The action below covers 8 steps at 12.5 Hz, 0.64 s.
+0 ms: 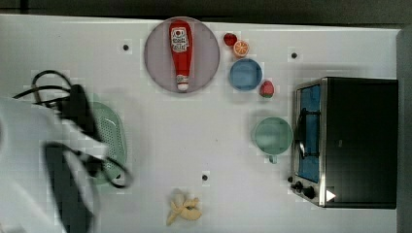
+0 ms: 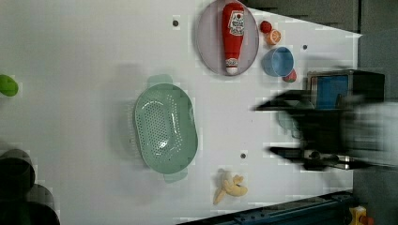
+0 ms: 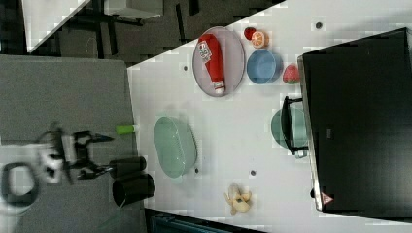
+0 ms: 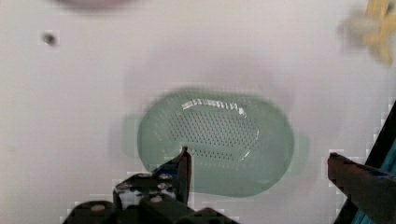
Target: Drag strainer right to left.
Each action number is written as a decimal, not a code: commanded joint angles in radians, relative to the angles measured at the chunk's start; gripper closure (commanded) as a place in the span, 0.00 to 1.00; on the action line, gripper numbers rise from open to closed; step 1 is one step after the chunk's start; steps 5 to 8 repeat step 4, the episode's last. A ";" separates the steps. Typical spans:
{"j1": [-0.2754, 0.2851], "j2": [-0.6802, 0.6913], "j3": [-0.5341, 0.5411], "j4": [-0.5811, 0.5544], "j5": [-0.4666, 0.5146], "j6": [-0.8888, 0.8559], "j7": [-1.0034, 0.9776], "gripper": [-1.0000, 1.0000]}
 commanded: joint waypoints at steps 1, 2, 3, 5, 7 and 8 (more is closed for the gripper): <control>-0.062 -0.122 -0.156 -0.015 -0.067 -0.121 -0.350 0.00; -0.072 -0.171 -0.201 -0.015 -0.123 -0.159 -0.447 0.00; -0.081 -0.212 -0.244 -0.015 -0.180 -0.189 -0.539 0.00; -0.088 -0.245 -0.284 -0.015 -0.231 -0.214 -0.617 0.00; -0.088 -0.245 -0.284 -0.015 -0.231 -0.214 -0.617 0.00; -0.088 -0.245 -0.284 -0.015 -0.231 -0.214 -0.617 0.00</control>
